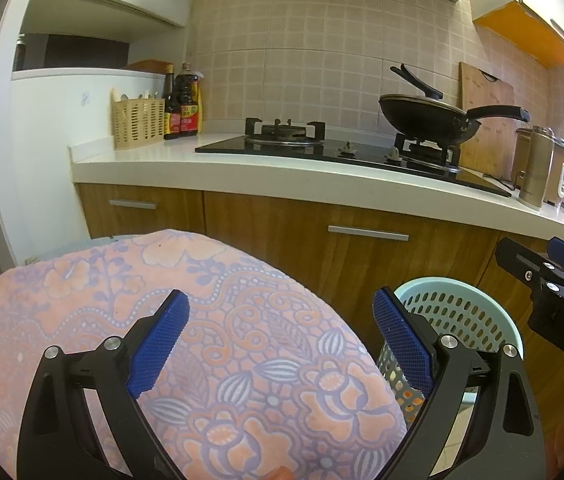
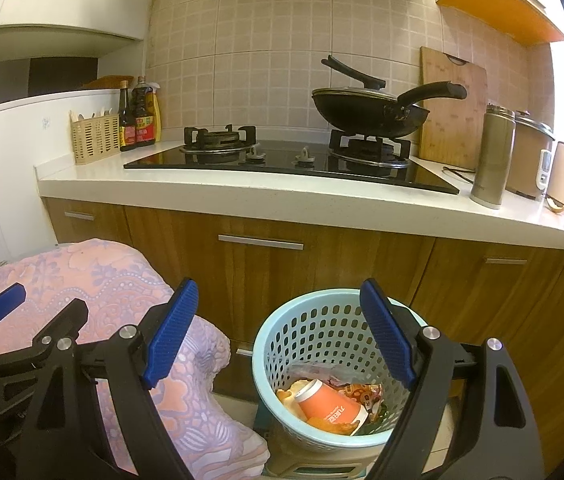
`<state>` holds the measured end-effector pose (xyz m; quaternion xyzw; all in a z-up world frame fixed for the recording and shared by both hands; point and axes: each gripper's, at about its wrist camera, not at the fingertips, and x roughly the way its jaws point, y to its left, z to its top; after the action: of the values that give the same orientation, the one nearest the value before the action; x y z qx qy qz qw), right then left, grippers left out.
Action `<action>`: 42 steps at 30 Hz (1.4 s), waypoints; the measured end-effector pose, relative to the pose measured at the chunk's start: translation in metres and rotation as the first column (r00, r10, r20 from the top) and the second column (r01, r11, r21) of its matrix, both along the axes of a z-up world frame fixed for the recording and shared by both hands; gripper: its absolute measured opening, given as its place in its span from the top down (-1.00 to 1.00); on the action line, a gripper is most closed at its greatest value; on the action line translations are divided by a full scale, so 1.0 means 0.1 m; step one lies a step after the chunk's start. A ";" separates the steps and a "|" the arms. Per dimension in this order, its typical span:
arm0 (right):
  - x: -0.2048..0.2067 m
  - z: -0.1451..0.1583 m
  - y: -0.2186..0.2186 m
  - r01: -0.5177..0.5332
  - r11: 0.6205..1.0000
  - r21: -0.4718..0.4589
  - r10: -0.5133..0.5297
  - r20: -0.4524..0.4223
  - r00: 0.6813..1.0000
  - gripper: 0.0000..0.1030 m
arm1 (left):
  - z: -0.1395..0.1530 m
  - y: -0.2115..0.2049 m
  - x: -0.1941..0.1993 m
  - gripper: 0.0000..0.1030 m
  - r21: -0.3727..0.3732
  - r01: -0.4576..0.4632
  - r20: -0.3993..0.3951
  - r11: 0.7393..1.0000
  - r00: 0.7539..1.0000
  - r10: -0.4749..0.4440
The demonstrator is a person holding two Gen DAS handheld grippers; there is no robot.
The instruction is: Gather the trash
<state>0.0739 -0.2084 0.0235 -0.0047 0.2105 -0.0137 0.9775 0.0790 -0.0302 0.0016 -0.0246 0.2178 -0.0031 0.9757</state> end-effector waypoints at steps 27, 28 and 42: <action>-0.01 0.01 0.03 -0.003 1.000 -0.001 0.003 0.001 1.000 -0.53 | 0.02 0.08 0.02 -0.76 0.003 -0.017 0.007 1.000 1.000 0.017; 0.00 0.01 0.03 -0.005 1.000 -0.001 0.005 0.001 1.000 -0.53 | 0.02 0.08 0.02 -0.76 0.008 -0.021 0.007 1.000 1.000 0.021; 0.00 0.01 0.03 -0.005 1.000 -0.005 0.005 0.005 1.000 -0.53 | 0.06 0.05 -0.02 -0.84 0.051 -0.064 0.038 0.997 0.997 0.062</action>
<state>0.0737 -0.2052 0.0248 -0.0073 0.2082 -0.0118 0.9780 0.0769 -0.0256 0.0077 -0.0058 0.1992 0.0329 0.9794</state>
